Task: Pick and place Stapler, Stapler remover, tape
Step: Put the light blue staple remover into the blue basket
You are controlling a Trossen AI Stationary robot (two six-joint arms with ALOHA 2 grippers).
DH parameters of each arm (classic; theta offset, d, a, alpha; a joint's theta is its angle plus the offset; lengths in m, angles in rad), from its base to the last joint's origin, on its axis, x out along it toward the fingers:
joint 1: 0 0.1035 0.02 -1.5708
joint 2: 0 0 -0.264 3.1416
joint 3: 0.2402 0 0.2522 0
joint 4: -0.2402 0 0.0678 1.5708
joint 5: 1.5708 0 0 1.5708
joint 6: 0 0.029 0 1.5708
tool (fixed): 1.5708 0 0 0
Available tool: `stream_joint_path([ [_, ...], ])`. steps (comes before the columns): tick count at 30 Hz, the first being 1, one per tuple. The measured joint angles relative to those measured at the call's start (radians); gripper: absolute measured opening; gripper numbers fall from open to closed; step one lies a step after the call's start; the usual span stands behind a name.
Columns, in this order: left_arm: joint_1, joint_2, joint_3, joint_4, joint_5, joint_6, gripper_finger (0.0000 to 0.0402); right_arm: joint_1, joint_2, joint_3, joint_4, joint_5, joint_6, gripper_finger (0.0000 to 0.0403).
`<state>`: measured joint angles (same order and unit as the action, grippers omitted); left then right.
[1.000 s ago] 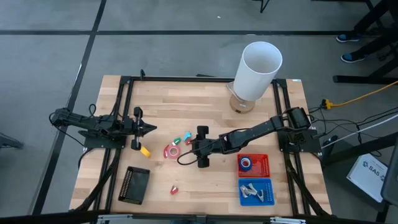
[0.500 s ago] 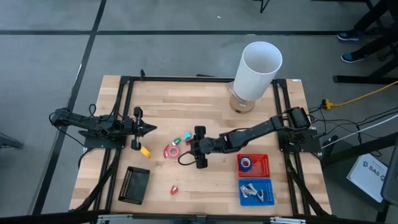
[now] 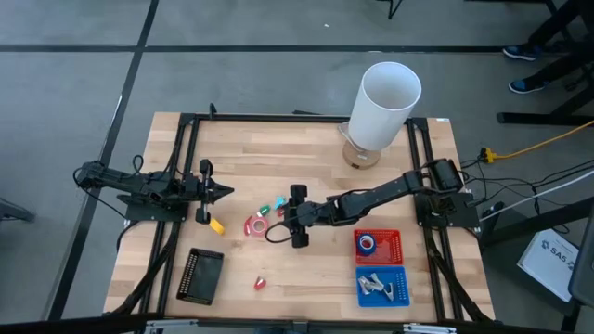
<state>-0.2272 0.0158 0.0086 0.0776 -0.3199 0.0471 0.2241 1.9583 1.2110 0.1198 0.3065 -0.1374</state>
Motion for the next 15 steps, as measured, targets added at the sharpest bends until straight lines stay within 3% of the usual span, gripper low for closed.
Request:
stream_joint_path([
  [15,0.000,0.000,0.000,0.000,0.000,0.000,0.0004,-0.093,0.027,0.001,-0.053,-0.044,-0.190,0.0205],
])
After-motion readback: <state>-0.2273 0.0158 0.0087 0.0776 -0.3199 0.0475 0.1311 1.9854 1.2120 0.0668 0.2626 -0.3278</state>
